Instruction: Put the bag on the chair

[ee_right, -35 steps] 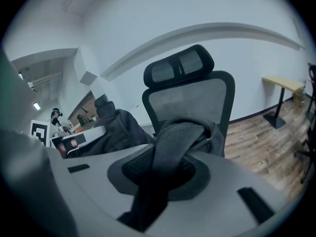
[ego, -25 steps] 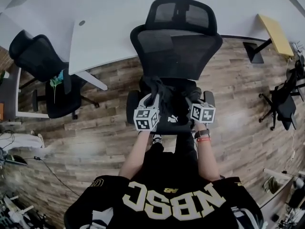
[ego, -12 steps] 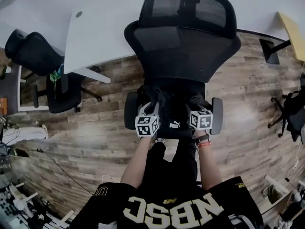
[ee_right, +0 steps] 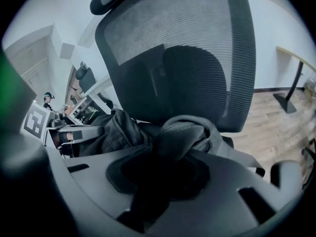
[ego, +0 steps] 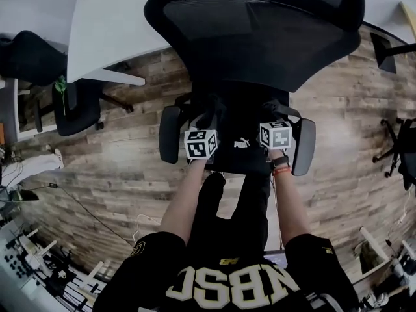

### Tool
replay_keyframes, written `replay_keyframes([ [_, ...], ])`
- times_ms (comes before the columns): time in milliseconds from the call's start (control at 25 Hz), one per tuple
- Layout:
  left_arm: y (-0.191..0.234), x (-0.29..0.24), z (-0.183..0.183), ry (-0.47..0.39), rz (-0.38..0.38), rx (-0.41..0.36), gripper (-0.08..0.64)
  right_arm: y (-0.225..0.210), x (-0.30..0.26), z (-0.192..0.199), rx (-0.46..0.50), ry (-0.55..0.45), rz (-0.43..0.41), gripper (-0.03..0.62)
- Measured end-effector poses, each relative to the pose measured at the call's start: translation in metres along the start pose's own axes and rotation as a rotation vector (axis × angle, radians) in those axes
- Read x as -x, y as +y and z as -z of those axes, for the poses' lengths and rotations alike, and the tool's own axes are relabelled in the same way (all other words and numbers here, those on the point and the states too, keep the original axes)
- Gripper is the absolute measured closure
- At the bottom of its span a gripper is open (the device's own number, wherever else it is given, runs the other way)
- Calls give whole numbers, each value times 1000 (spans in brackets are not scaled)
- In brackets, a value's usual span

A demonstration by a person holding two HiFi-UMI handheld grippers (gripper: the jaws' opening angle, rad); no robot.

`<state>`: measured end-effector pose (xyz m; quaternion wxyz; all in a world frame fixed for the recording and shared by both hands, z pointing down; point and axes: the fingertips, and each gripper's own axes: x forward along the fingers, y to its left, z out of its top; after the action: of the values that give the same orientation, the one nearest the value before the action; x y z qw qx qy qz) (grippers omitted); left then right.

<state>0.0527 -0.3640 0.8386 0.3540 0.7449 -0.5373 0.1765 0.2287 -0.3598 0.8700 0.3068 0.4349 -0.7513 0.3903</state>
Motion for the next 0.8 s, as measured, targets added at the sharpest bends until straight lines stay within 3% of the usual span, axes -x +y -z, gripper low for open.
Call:
replay_keyframes([
  [280, 24, -41, 51, 80, -41, 3, 500, -22, -45, 35, 6, 48, 17, 500],
  [440, 51, -51, 69, 93, -149, 83, 488, -48, -58, 55, -109, 56, 63, 497],
  [520, 63, -50, 84, 138, -183, 49, 464, -58, -58, 65, -140, 75, 94, 491],
  [640, 74, -52, 99, 205, -182, -35, 433, -73, -59, 78, -96, 123, 155, 461],
  [800, 85, -50, 110, 260, -160, 60, 383, -88, -59, 100, -153, 160, 143, 430],
])
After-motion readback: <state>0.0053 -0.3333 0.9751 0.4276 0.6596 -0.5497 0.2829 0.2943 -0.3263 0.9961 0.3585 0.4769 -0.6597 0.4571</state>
